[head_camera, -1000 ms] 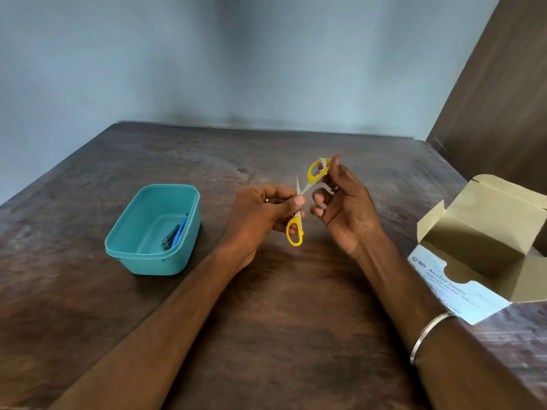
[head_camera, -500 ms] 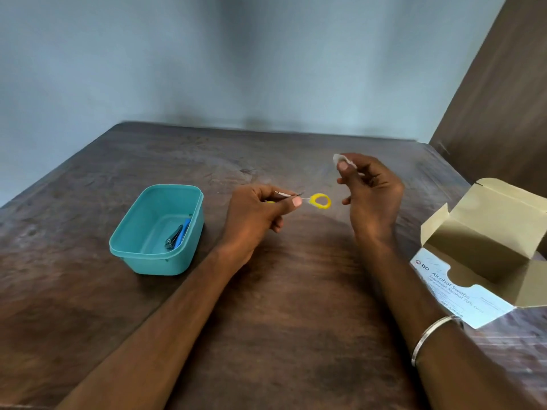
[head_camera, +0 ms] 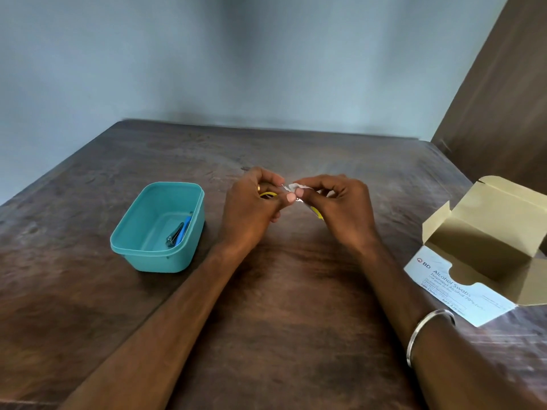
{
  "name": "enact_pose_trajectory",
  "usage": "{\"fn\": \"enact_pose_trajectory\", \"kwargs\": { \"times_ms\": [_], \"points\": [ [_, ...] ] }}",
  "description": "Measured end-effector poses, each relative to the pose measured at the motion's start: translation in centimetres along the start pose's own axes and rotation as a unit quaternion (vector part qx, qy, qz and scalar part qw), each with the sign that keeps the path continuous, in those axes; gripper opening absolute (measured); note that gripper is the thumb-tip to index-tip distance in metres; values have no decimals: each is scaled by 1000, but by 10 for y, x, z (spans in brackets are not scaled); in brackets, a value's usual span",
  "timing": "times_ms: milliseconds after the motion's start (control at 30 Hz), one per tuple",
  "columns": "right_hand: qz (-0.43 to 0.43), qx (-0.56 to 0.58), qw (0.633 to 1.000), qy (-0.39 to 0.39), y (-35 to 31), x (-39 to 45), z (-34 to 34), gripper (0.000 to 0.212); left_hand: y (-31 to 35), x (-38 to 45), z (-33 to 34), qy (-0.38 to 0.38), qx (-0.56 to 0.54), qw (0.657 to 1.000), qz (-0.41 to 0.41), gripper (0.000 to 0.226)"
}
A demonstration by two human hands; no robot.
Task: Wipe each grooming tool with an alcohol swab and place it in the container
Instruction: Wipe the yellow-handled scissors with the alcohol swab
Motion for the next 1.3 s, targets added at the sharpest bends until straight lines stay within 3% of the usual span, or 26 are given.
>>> {"fn": "enact_pose_trajectory", "kwargs": {
  "times_ms": [267,467,567,700,900,1167,1300],
  "points": [
    [67,96,993,-32,-4,-2,1,4,0,0,0,-7,-29,999,19,20],
    [132,107,985,-40,-4,2,-4,21,-1,2,0,-9,-58,998,5,12],
    [129,108,982,-81,-1,-1,-1,8,-1,2,0,-21,-57,998,15,11],
    [120,88,984,-96,2,-2,0,8,0,2,1,-34,-48,998,28,7],
    [124,113,984,-60,-3,-4,2,8,1,-2,1,-1,-155,985,-69,11],
    [122,120,985,-35,-4,-7,9,8,1,0,1,1,-131,990,-61,14],
    [129,112,984,-58,-3,-5,6,7,-2,-1,1,21,-130,990,-55,13]
  ]
}}
Point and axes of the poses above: each hand's wrist, its own x-axis towards the middle knuckle, its own z-axis out of the palm, y = z × x, the point moved 3 cm from there along x, towards the middle knuckle, and after that the axes turned 8 degrees about y, right-handed, at the moved point
